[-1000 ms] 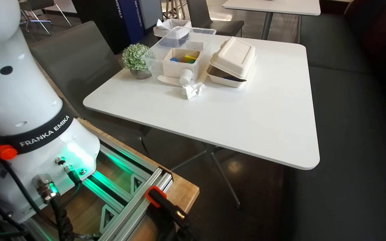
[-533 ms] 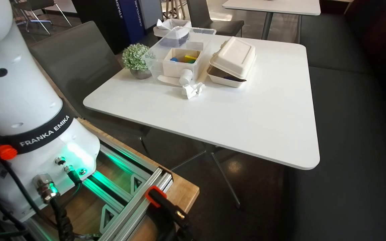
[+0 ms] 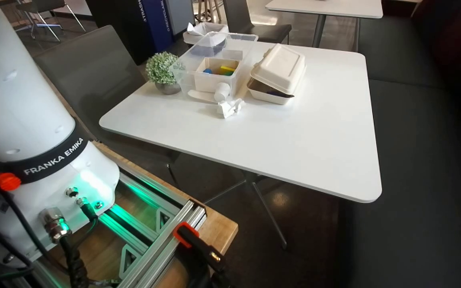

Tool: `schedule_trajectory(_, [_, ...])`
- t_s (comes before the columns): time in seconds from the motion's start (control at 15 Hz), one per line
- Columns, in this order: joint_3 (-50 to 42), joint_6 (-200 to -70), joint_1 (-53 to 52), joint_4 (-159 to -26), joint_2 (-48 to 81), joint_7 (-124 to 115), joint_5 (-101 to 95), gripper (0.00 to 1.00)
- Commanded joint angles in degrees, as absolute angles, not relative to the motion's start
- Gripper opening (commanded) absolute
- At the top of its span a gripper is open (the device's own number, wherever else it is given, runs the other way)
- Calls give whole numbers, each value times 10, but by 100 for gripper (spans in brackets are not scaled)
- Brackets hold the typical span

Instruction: Close the takeaway pack

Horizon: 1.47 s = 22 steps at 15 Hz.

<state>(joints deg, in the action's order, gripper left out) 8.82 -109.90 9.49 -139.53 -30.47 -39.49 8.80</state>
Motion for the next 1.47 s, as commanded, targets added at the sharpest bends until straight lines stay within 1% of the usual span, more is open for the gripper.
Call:
schedule_trajectory(0.0, [63,-1168,112,-1399,-257,-463,90,100])
schedule_trajectory(0.4, [47,-1372,135,-1431,-187,-597,65,100])
schedule_trajectory(0.53, [54,-1480,146,-1448,-165,-623,6,100])
schedule_trajectory(0.6, [31,-1414,123,-1434,-182,-587,40,100])
schedule_trajectory(0.73, [32,-1464,127,-1442,-165,-603,17,100])
schedule_trajectory(1.0, [33,-1469,127,-1442,-162,-606,13,100])
schedule_trajectory(1.27, [49,-1494,162,-1442,-117,-695,-69,100])
schedule_trajectory(1.4, [45,-1490,164,-1439,-93,-740,-103,100])
